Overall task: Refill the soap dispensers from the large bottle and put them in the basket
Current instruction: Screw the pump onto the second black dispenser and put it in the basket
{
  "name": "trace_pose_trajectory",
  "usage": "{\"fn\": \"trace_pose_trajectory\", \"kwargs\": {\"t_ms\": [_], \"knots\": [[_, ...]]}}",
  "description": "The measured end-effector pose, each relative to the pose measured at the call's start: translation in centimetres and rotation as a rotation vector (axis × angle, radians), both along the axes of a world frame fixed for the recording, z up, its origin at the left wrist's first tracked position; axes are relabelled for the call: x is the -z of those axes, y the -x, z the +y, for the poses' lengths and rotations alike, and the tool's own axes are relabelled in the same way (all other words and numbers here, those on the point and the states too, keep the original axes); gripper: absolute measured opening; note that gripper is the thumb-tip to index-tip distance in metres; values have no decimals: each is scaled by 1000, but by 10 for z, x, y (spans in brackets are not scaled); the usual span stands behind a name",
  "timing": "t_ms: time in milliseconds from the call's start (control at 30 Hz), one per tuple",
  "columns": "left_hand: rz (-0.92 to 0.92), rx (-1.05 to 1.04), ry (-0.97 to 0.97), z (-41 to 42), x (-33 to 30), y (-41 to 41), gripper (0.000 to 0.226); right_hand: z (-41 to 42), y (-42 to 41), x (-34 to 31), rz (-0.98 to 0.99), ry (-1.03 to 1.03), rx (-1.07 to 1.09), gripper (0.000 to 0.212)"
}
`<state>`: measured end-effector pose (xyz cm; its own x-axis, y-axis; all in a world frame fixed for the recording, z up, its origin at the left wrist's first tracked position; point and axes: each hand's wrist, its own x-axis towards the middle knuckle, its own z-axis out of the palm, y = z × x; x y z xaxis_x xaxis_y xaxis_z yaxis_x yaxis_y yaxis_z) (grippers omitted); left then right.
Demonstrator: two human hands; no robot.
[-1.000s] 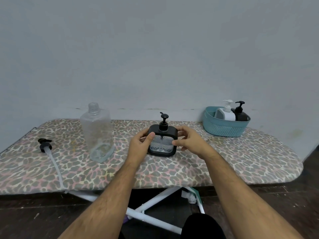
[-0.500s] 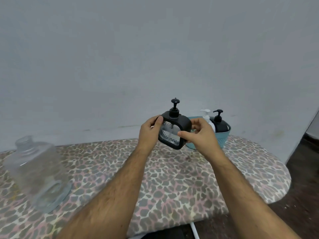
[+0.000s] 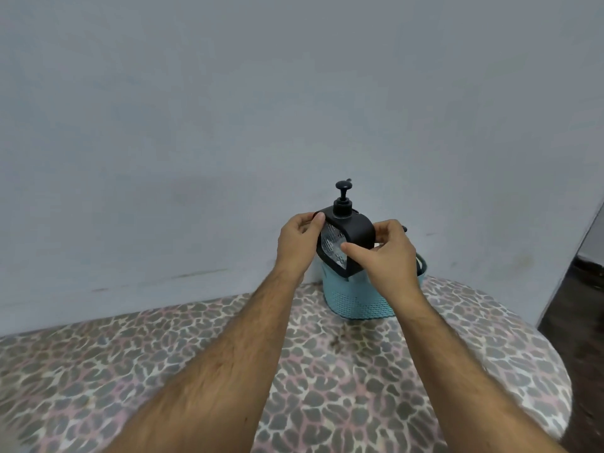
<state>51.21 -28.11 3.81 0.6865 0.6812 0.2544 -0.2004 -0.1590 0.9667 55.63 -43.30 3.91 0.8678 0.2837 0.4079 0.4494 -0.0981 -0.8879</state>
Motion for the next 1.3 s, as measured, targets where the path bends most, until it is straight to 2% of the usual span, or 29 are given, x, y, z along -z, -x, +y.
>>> {"fn": "trace_pose_trajectory", "kwargs": {"t_ms": [533, 967, 1100, 1200, 1300], "knots": [[199, 211, -168, 2, 32, -20, 37, 9, -8, 28, -36, 232, 53, 50], [338, 198, -343, -2, 49, -15, 35, 5, -24, 27, -13, 490, 31, 28], [370, 194, -376, -6, 48, -11, 30, 5, -24, 25, -15, 491, 44, 28], [359, 176, -384, -8, 43, -6, 42, 2, -21, 23, -54, 478, 20, 37], [348, 179, -463, -7, 41, -2, 38, 3, -24, 21, -79, 537, 11, 35]]}}
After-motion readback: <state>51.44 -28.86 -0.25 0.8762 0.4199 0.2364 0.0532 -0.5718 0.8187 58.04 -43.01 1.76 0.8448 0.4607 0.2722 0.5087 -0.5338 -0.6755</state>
